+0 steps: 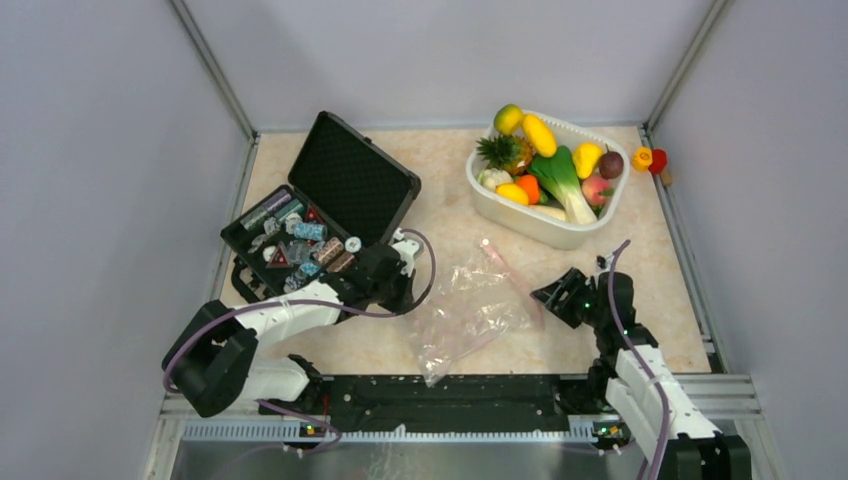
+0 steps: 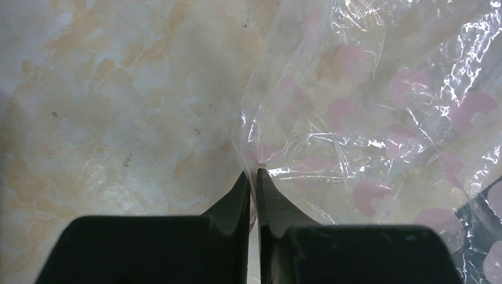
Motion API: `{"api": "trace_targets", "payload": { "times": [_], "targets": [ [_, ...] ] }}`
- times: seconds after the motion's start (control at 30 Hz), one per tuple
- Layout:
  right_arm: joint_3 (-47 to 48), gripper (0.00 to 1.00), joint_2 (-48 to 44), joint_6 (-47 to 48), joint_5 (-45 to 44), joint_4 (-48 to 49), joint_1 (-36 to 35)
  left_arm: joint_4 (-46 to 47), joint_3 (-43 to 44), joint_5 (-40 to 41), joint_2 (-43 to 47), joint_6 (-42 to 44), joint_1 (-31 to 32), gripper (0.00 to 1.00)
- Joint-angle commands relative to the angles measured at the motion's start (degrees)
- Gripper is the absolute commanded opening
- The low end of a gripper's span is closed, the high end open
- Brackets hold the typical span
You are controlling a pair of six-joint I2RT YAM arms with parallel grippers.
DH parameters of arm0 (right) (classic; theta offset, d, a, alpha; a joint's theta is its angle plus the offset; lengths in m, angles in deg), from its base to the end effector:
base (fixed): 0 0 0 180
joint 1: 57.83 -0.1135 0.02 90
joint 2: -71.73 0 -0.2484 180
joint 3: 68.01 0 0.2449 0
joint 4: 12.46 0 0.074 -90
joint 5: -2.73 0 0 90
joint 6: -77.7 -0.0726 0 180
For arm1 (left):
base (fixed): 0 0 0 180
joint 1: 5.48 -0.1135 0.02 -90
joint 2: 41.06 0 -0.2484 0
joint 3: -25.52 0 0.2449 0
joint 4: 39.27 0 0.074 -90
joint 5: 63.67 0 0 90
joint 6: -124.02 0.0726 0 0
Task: Place the food in the zip-top bag and seal the zipper
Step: Pick up the zipper food storage bag at the center of the board.
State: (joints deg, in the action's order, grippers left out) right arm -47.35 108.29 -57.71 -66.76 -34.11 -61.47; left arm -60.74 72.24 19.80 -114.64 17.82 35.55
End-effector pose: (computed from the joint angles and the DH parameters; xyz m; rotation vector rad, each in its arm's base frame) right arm 0.1666 0.0361 0.1078 0.6310 2.2312 0.8524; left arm 0.1948 -0.1805 0.1320 0.5891 2.4240 -0.5795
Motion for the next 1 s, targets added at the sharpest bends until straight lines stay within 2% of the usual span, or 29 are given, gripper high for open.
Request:
{"api": "trace_targets", "payload": {
  "times": [0.0, 0.17, 0.37, 0.47, 0.57, 0.63, 0.7, 0.77, 0.83, 0.87, 0.93, 0.97],
  "targets": [
    [0.34, 0.59, 1.88, 0.58, 0.25, 8.55, -0.46, 2.3, 0.6, 0.7, 1.78, 4.54, 0.21, 0.06],
    [-3.09, 0.55, 4.24, -1.69, 6.17, 19.31, -0.44, 2.94, 1.23, 0.86, 1.72, 6.4, 0.28, 0.07],
    [-3.36, 0.52, 7.81, -0.18, 7.33, 20.53, -0.43, 4.0, 1.4, -0.59, 0.88, 7.55, 0.54, 0.06],
    [-4.19, 0.43, 9.27, -0.16, 9.78, 23.85, -0.4, 4.21, 1.35, -0.43, 0.79, 7.37, 0.54, 0.06],
    [-4.91, 0.38, 10.06, -1.1, 12.12, 27.79, -0.47, 4.66, 1.2, -0.53, 0.65, 7.17, 0.54, 0.06],
    [-4.67, 0.35, 10.07, -0.61, 12.75, 27.43, -0.41, 4.61, 1.14, -0.07, 0.6, 7.15, 0.54, 0.06],
    [-4.49, 0.27, 9.28, -0.17, 13.16, 26.85, -0.44, 4.57, 1.25, 0.4, 0.61, 6.97, 0.54, 0.05],
    [-4.6, 0.25, 7.16, -0.16, 13.21, 26.38, -0.41, 4.69, 1.29, 0.14, 0.69, 6.92, 0.54, 0.05],
    [-4.59, 0.14, 4.74, -0.05, 12.61, 24.81, -0.44, 4.63, 1.29, 0.57, 0.78, 6.8, 0.54, 0.05],
    [-4.63, 0.13, 3.28, -0.05, 12.61, 24.17, -0.47, 4.5, 1.33, 0.75, 0.91, 6.69, 0.54, 0.05],
    [-4.63, 0.01, 0.41, -0.01, 12.92, 23.11, -0.41, 4.35, 1.31, 1.23, 1.16, 6.71, 0.54, 0.05],
    [-4.63, 0.0, -0.84, 0.05, 13.03, 22.52, -0.4, 4.31, 1.26, 1.31, 1.25, 6.64, 0.54, 0.05]
  ]
}}
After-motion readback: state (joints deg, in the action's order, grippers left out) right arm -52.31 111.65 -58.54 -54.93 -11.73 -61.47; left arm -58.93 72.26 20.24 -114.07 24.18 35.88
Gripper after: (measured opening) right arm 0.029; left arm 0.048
